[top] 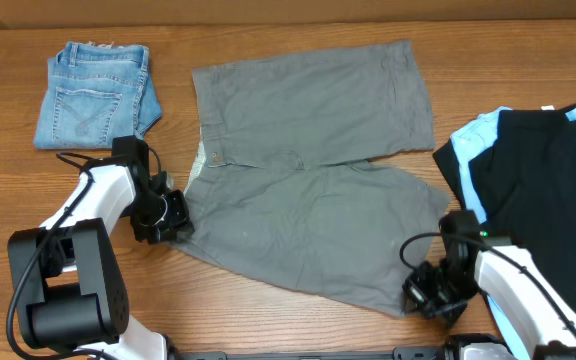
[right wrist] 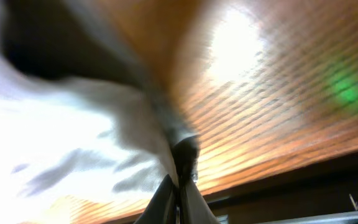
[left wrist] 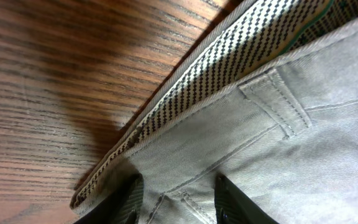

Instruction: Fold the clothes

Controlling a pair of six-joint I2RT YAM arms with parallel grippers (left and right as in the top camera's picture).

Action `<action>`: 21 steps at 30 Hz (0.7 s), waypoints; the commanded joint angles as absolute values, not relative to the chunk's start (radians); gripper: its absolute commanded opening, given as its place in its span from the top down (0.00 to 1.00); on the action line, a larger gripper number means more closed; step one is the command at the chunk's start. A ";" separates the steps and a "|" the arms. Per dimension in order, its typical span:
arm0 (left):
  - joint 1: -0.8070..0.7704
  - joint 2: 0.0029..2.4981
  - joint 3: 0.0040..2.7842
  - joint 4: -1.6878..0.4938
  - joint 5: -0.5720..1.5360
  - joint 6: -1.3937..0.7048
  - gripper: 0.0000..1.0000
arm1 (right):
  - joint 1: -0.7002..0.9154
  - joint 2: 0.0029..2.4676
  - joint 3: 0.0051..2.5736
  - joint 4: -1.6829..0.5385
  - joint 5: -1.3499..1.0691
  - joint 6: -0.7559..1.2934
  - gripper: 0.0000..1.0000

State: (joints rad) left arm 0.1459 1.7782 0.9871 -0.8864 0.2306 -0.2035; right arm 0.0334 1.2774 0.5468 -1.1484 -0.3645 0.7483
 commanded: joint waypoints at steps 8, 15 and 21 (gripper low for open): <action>0.239 1.795 1.013 -0.925 0.178 -0.179 0.54 | 0.038 1.218 0.880 -1.225 -0.348 0.657 0.96; 0.369 1.725 1.032 -0.989 0.266 -0.130 0.45 | 0.038 1.218 0.895 -1.236 -0.349 0.658 0.96; 0.382 1.713 1.029 -1.049 0.385 -0.062 0.39 | 0.038 1.219 0.895 -1.236 -0.348 0.662 0.96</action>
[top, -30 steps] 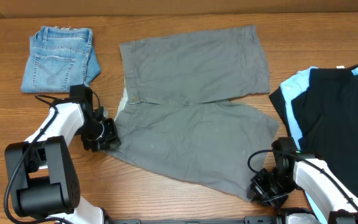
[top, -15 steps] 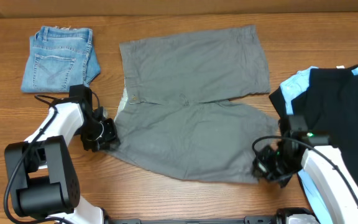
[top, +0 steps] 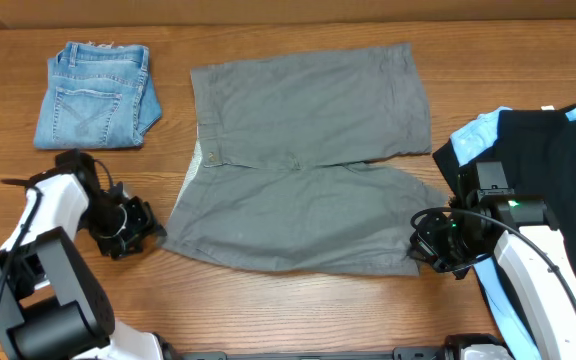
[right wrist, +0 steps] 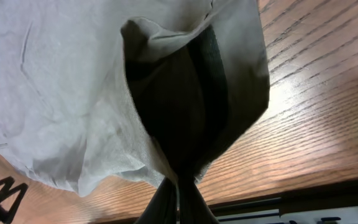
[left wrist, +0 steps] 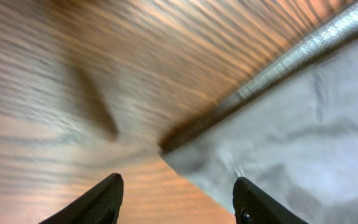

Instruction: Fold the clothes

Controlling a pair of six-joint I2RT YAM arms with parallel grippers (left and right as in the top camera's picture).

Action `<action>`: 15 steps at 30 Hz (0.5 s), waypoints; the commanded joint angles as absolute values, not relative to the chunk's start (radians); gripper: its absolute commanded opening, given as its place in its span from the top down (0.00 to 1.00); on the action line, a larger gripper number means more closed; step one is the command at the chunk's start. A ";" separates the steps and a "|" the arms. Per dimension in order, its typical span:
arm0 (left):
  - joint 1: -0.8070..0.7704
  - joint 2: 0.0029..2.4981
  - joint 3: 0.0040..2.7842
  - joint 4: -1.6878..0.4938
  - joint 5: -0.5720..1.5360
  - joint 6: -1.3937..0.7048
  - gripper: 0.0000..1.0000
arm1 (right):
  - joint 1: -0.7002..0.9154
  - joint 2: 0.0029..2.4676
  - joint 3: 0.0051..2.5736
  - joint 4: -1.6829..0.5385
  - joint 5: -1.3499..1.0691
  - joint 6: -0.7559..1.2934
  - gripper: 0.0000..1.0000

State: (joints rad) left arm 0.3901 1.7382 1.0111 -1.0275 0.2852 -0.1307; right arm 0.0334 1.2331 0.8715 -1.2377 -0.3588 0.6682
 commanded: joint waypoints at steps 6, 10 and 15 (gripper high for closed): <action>0.373 1.713 0.974 -0.980 0.276 -0.125 0.32 | 0.038 1.219 0.895 -1.236 -0.348 0.662 0.96; 0.373 1.713 0.905 -0.887 0.259 -0.141 0.37 | 0.038 1.219 0.895 -1.235 -0.348 0.662 0.96; 0.372 1.713 0.831 -0.816 0.281 -0.162 0.49 | 0.038 1.219 0.895 -1.236 -0.348 0.662 0.96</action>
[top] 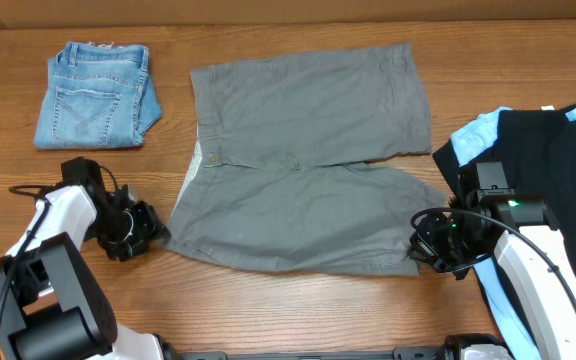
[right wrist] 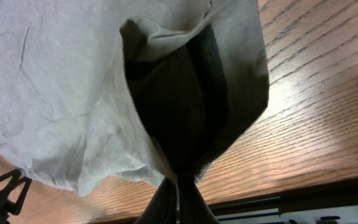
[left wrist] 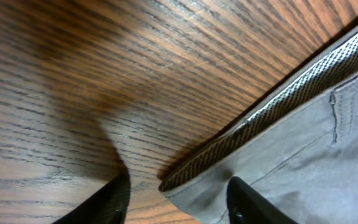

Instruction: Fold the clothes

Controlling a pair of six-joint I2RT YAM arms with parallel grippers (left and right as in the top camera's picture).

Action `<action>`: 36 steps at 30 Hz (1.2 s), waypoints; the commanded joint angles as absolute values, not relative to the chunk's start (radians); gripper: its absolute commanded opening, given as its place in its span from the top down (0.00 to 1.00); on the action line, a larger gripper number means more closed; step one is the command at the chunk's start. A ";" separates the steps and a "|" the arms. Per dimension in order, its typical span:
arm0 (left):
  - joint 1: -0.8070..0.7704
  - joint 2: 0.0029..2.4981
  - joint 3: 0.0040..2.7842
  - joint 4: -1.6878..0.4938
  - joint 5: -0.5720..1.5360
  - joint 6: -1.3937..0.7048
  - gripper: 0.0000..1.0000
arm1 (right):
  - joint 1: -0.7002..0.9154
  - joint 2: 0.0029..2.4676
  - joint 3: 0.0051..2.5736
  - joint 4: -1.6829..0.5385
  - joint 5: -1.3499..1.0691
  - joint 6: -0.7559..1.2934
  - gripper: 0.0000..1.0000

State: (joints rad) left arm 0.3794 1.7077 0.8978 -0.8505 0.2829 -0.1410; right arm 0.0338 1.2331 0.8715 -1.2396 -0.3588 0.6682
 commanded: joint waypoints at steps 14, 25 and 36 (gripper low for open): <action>0.375 1.713 0.769 -0.792 0.356 -0.153 0.96 | 0.038 1.219 0.895 -1.236 -0.315 0.661 0.96; 0.441 1.665 0.965 -1.027 0.364 -0.075 0.96 | 0.038 1.217 0.949 -1.285 -0.289 0.657 0.96; 0.505 1.364 1.080 -1.182 0.282 -0.074 0.96 | 0.038 1.142 1.250 -1.437 -0.176 0.654 0.96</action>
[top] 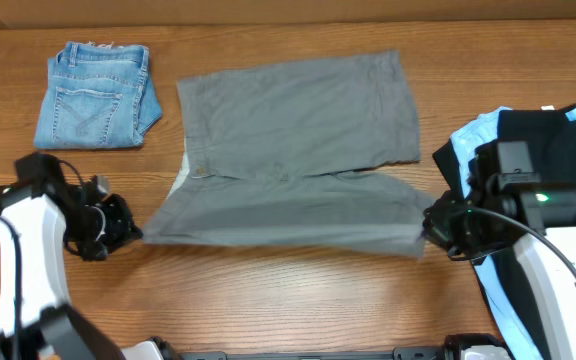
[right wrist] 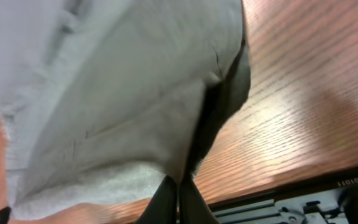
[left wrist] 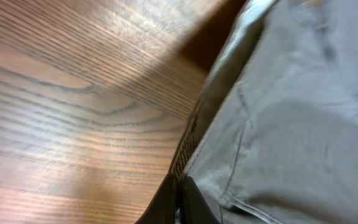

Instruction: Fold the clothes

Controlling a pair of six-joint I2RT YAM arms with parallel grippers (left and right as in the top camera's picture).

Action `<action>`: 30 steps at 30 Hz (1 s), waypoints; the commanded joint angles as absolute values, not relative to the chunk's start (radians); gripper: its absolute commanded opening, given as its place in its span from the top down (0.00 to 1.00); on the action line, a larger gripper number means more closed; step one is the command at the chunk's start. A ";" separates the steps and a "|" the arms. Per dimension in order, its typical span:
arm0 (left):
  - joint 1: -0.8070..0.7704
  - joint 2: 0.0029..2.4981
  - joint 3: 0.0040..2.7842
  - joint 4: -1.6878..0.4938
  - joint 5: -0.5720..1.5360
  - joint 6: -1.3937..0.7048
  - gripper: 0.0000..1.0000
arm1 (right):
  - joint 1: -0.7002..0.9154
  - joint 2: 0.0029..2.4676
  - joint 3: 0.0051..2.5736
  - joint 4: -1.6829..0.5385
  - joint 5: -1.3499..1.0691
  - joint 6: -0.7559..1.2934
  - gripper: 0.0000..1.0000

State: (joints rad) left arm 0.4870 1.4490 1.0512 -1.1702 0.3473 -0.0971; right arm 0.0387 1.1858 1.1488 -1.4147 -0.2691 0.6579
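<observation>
Grey shorts [top: 293, 150] lie spread in the middle of the table, their near leg lifted off the wood along its front edge. My left gripper [top: 128, 232] is shut on the waistband corner [left wrist: 188, 152] at the near left. My right gripper [top: 438, 226] is shut on the hem corner [right wrist: 191, 165] at the near right. The cloth stretches taut between the two. Both wrist views show the fingers pinched together on grey fabric.
Folded blue jeans [top: 96, 92] sit at the far left. A pile of black and light blue garments [top: 538, 160] lies at the right edge, close beside my right arm. The table's near edge shows in the right wrist view [right wrist: 303, 199].
My left gripper, open beside the waistband corner before, is now shut on it. Both grippers hold the near leg raised and stretched; the whole shorts have shifted a little left.
First my left gripper stood open at the waistband and the right held the hem at the near edge. Then the right had the hem farther up the table while the left sat open left of the shorts. Now both pinch their corners, near leg lifted taut.
</observation>
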 commanded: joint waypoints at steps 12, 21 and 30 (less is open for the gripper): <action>0.505 1.136 1.080 -1.304 0.142 -0.107 0.96 | 0.038 1.137 1.520 -1.507 -0.083 0.653 0.96; 0.453 1.139 1.079 -1.056 0.234 -0.211 0.96 | 0.038 1.280 1.520 -1.152 -0.079 0.654 0.96; 0.268 1.277 1.076 -0.697 0.112 -0.218 0.96 | 0.038 1.533 1.520 -0.833 -0.102 0.656 0.96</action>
State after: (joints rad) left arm 0.3130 1.1938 1.0603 -0.7815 0.2600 -0.2039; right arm 0.0574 1.4712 1.4918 -0.9157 -0.1616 0.6548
